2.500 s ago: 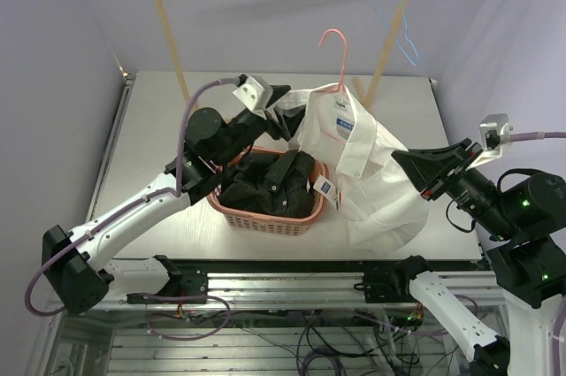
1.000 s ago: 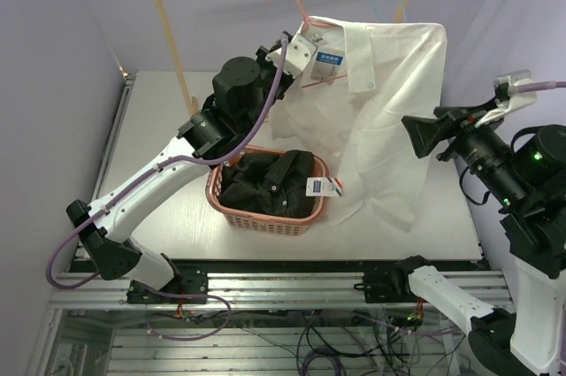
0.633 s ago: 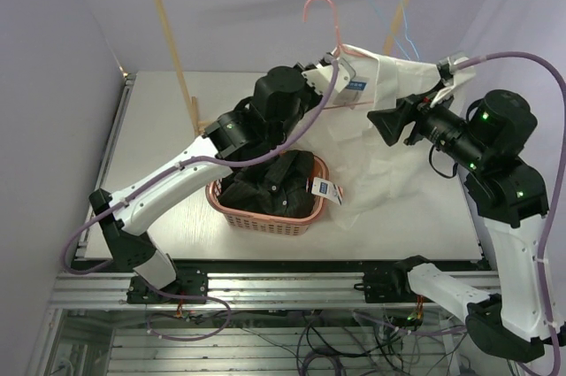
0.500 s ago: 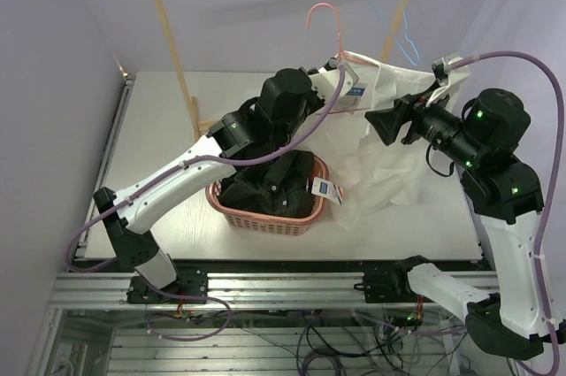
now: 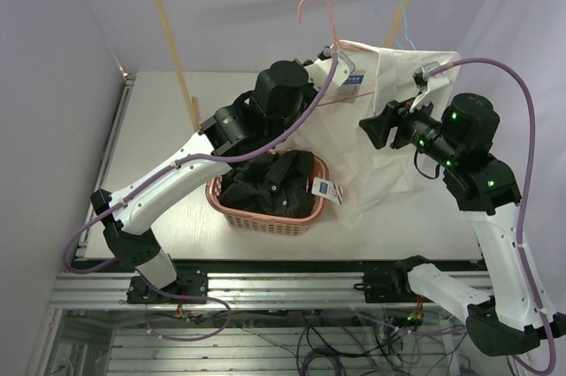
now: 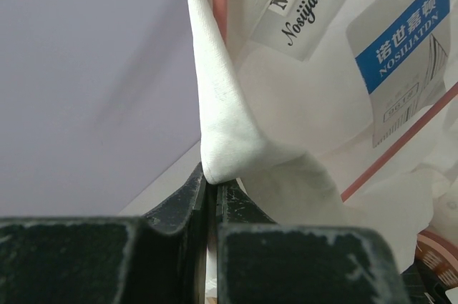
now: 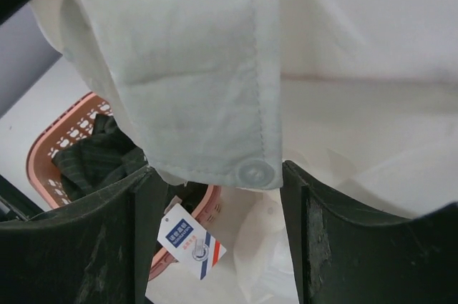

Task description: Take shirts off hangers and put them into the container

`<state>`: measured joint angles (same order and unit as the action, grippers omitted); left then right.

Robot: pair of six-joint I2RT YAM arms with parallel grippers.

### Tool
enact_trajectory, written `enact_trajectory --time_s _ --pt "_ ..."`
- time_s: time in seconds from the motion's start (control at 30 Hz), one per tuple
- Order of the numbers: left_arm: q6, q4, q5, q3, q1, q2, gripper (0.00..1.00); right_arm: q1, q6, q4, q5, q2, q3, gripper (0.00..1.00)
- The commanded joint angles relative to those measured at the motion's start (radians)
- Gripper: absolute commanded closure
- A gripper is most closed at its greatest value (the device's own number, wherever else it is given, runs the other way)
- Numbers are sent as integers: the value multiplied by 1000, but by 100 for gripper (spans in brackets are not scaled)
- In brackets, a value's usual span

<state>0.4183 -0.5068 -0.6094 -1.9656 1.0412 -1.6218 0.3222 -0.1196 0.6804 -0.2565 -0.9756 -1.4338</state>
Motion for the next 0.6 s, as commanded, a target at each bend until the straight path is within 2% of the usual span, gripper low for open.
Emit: enact_trajectory --time_s 0.0,0.13,0.2,0.23,0.33,0.37,0.57 --pt "-50 18 -6 -50 12 0 93 0 -17 -108 34 50 57 37" --pt "-57 18 2 -48 17 5 93 1 -39 -185 34 55 111 38" --pt "-63 19 6 -41 19 11 93 1 -58 -235 32 57 147 45" --pt "-64 21 7 -36 20 14 93 0 -66 -256 36 57 161 55" --pt "-66 26 1 -10 20 24 93 1 -82 -279 83 51 188 95" --pt "-65 26 -3 0 20 27 93 0 -84 -274 108 50 189 100" --pt "-30 114 -62 187 20 86 93 0 -42 -83 336 61 50 100"
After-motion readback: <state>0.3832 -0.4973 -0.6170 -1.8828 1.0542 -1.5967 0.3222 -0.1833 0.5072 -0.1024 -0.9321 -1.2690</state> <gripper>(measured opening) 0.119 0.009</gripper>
